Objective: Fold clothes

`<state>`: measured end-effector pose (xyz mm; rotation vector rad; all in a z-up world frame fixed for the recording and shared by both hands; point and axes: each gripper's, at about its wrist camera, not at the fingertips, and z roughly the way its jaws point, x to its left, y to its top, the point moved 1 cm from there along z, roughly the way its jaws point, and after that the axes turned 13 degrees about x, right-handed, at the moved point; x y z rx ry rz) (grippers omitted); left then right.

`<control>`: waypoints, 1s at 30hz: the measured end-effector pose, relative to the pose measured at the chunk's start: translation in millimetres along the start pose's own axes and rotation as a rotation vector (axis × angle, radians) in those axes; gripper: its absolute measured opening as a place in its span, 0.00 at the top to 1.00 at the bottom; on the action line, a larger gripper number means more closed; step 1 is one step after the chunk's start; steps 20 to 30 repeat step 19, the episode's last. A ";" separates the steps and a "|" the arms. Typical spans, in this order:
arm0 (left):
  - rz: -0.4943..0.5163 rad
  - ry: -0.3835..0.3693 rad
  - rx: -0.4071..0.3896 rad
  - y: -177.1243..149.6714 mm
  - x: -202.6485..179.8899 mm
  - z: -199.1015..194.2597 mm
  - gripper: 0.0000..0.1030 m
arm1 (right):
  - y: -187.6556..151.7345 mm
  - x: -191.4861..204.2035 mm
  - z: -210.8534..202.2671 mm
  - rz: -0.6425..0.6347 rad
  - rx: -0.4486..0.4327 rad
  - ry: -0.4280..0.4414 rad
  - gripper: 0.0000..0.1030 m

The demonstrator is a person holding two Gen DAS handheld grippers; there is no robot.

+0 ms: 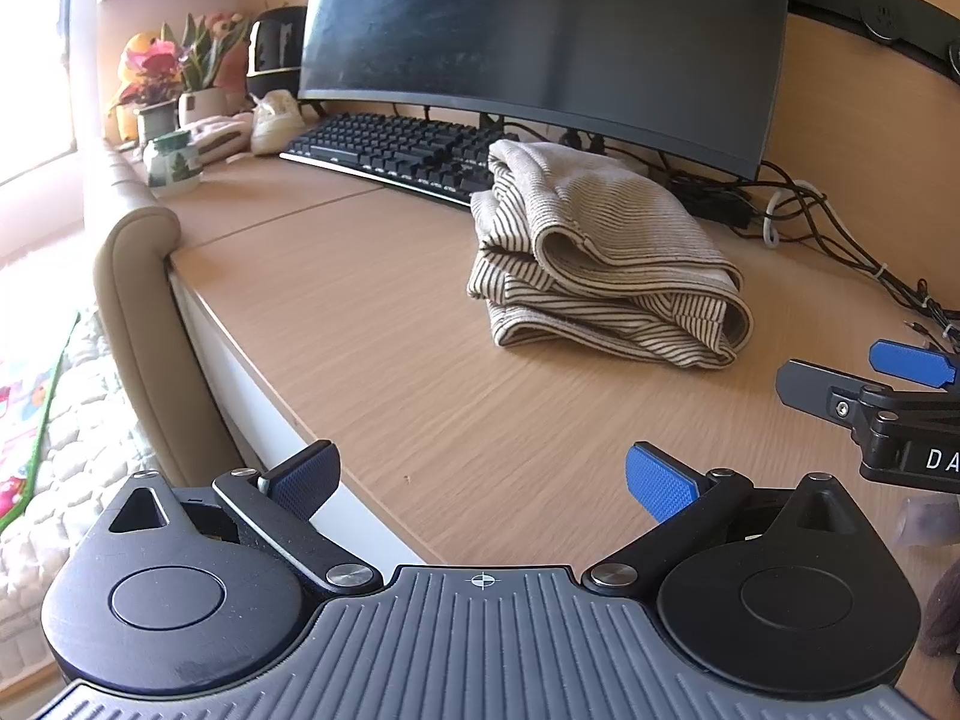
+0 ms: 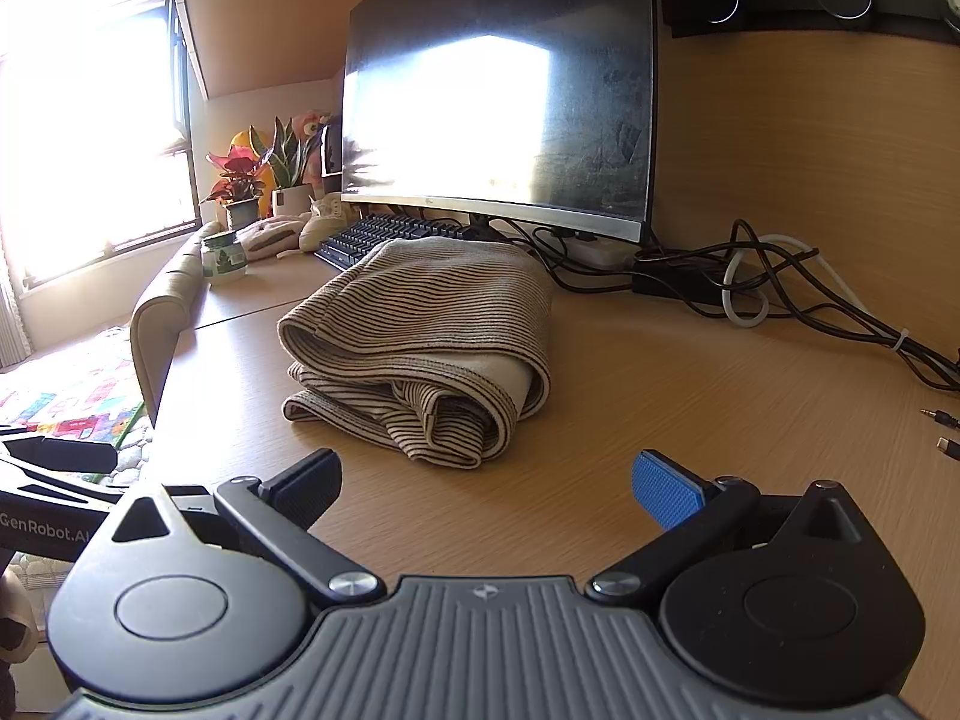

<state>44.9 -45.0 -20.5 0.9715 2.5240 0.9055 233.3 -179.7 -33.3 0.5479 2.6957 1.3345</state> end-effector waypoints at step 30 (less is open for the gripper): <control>0.054 0.000 -0.024 -0.3 -5.8 2.9 0.00 | 0.8 -0.1 1.5 0.010 0.005 -0.010 0.00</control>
